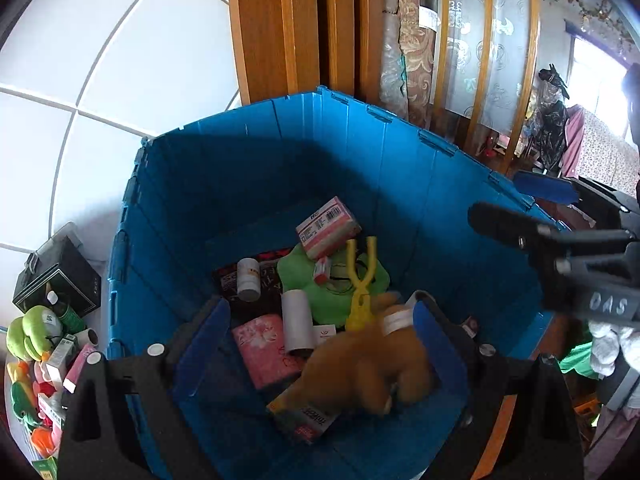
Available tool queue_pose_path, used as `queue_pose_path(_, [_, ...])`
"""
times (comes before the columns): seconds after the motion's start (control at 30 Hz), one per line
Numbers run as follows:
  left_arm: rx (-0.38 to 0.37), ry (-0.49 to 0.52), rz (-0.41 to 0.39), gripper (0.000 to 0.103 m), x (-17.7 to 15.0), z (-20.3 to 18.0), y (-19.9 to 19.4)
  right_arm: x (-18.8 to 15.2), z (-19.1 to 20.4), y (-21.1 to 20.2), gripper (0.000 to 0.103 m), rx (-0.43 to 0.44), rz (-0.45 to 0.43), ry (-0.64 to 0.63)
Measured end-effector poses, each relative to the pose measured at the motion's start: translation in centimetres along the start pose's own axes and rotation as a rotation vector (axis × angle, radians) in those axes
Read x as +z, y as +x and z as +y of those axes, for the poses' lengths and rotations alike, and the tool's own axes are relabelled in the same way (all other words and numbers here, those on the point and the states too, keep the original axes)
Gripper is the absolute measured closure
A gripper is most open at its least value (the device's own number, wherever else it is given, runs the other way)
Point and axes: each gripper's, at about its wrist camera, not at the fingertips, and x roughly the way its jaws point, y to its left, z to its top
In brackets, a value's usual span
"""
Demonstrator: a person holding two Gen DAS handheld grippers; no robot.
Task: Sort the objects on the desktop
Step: 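Carry the teddy bear into the crate and open the right tool, then withdraw both tools from the crate back toward the pile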
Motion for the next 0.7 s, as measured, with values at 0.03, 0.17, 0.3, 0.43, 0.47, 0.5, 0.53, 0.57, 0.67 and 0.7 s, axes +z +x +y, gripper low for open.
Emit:
queue_pose_path(0.03, [0.003, -0.002, -0.011, 0.009, -0.2, 0.1, -0.4, -0.2, 0.1, 0.0, 0.012, -0.006, -0.005, -0.008])
queue_pose_path(0.17, [0.005, -0.013, -0.048, 0.009, -1.0, 0.3, -1.7, -0.9, 0.7, -0.6, 0.0, -0.026, -0.032, -0.026])
queue_pose_path(0.3, [0.029, -0.028, -0.099, 0.009, -1.8, 0.7, -3.2, -1.1, 1.1, -1.6, 0.0, -0.019, -0.068, -0.024])
queue_pose_path(0.43, [0.046, -0.056, -0.147, 0.009, -2.7, 1.6, -4.8, -1.2, 2.1, -2.9, 0.0, -0.019, -0.108, -0.026])
queue_pose_path(0.47, [0.048, -0.066, -0.163, 0.009, -2.9, 1.9, -5.3, -1.2, 2.4, -3.2, 0.0, -0.02, -0.118, -0.028])
queue_pose_path(0.5, [0.054, -0.076, -0.178, 0.008, -3.1, 2.3, -5.8, -1.2, 2.6, -3.5, 0.0, -0.019, -0.127, -0.028])
queue_pose_path(0.53, [0.059, -0.085, -0.192, 0.008, -3.3, 2.7, -6.3, -1.2, 2.9, -3.7, 0.0, -0.015, -0.134, -0.027])
queue_pose_path(0.57, [0.065, -0.093, -0.204, 0.007, -3.5, 3.0, -6.7, -1.2, 3.2, -3.9, 0.0, -0.009, -0.141, -0.026])
queue_pose_path(0.67, [0.089, -0.121, -0.248, 0.006, -4.3, 4.2, -8.0, -1.1, 4.1, -4.5, 0.0, 0.005, -0.159, -0.018])
queue_pose_path(0.7, [0.096, -0.131, -0.261, 0.006, -4.6, 4.6, -8.5, -1.1, 4.5, -4.7, 0.0, 0.011, -0.169, -0.016])
